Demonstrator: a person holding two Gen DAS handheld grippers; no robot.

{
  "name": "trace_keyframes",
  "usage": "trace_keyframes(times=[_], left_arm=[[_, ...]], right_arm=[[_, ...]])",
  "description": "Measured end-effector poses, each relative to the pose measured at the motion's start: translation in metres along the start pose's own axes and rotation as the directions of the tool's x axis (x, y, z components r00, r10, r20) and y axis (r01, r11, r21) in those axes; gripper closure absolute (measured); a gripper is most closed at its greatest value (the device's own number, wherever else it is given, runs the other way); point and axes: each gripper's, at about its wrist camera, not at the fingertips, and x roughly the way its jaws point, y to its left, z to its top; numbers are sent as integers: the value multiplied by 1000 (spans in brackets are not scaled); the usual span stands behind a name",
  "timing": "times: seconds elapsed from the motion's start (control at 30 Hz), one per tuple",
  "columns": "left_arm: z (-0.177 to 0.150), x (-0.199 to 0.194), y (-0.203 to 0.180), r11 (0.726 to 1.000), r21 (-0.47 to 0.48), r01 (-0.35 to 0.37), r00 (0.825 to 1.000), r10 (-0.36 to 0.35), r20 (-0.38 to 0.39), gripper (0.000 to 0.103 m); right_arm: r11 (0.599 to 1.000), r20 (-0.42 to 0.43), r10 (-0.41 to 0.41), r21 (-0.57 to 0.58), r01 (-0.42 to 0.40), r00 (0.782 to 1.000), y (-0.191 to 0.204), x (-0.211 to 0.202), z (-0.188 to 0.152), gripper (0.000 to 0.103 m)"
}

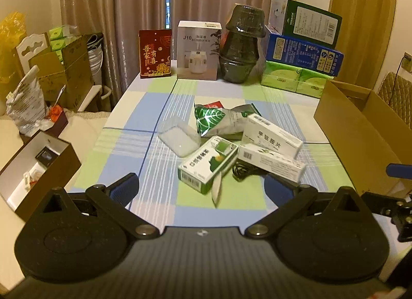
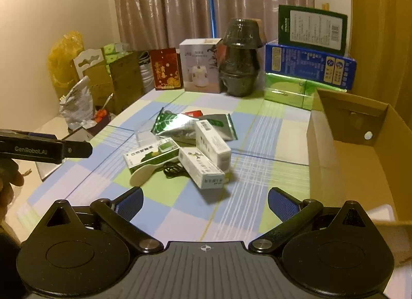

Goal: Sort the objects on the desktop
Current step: 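Withdraw both tools from the box back over the table, then grasp the white ointment box with the right tool while the left tool grasps the white spoon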

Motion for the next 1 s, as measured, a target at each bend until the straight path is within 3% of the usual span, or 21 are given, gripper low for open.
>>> trace_keyframes(times=[0.33, 0.47, 0.57, 0.73, 0.8, 1.0], left_arm=[[-7, 52, -8, 991, 121, 53, 999, -52, -15, 12], [-21, 70, -10, 987, 127, 101, 995, -97, -38, 17], [-29, 83, -10, 985, 133, 108, 993, -100, -70, 27], [-30, 98, -3, 988, 110, 106, 991, -96, -88, 31], [-29, 106, -2, 990, 85, 114, 989, -104, -109, 47], [-25, 123, -7, 990, 84, 113, 985, -100, -138, 64]], right_arm=[[1000, -42, 13, 21, -13, 999, -14, 62, 6, 4], [999, -66, 34, 21, -33, 997, -20, 88, 4, 14], [998, -76, 51, 26, -49, 996, -23, 103, 5, 21], [998, -94, 51, 32, -48, 994, -25, 125, 7, 29], [998, -107, 55, 38, -51, 993, -25, 130, 6, 37], [998, -125, 54, 23, -52, 991, -23, 136, 5, 58]])
